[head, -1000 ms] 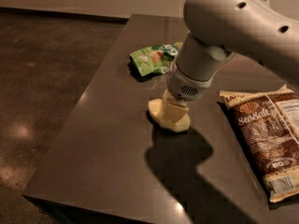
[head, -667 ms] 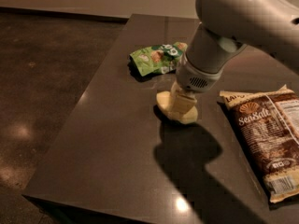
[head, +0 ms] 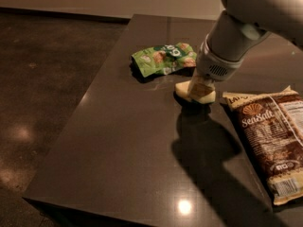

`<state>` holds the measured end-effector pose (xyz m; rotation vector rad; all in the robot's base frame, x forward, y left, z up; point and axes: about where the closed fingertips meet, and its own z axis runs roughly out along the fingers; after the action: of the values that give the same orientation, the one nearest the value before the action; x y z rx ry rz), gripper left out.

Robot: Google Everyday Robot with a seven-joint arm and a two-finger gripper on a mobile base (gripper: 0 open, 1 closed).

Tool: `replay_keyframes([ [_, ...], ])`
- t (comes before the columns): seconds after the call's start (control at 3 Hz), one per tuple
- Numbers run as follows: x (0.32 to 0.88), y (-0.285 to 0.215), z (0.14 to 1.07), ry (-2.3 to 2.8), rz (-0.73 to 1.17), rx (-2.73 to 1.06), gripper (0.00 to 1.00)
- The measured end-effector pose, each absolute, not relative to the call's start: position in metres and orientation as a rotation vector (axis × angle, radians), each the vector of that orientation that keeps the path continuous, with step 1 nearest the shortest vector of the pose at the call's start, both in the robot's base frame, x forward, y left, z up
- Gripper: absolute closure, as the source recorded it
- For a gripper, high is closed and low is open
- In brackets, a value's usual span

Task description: Move sponge near brown chip bag

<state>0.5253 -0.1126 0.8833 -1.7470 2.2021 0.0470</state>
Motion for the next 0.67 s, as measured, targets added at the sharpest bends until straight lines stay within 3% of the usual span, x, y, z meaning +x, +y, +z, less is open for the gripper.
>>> replay_keyframes([
  [0.67, 0.534, -0.151, 0.875, 2.288, 0.007, -1.697, 1.00],
])
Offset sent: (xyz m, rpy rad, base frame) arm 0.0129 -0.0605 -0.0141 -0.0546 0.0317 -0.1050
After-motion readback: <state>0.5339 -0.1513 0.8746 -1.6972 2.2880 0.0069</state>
